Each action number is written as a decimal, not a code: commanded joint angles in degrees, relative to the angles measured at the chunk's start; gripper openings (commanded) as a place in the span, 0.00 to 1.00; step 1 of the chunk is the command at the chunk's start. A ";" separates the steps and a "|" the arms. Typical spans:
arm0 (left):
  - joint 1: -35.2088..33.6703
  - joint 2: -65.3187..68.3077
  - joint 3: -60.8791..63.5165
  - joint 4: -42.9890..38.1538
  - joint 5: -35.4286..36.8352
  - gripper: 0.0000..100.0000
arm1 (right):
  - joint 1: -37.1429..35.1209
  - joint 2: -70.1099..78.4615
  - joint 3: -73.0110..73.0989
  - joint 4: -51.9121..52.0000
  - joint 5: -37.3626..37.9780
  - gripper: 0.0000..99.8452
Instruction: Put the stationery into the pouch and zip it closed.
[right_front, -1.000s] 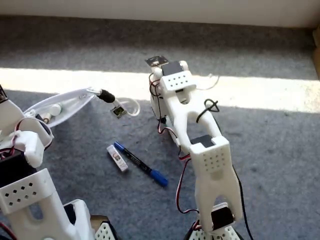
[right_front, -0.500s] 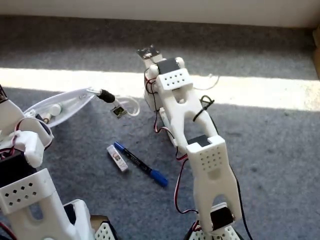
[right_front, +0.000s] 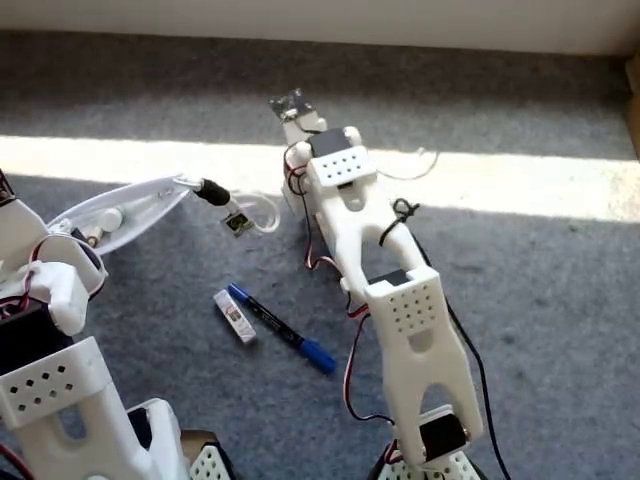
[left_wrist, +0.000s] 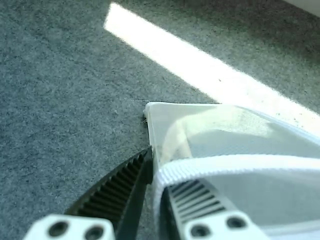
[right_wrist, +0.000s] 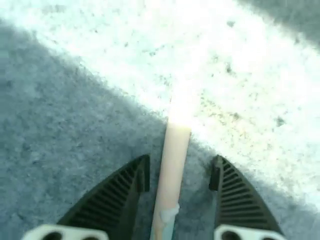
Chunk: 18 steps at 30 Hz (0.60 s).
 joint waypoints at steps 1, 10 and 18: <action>-0.22 -1.54 -0.66 -1.32 0.53 0.01 | -0.84 0.84 -4.44 -1.10 0.53 0.19; -0.22 -1.54 -0.66 -1.32 0.53 0.01 | -0.84 3.12 -7.34 -0.75 0.53 0.02; -0.22 -1.54 -0.57 -1.32 0.53 0.01 | -0.84 3.12 -9.19 3.91 0.62 0.01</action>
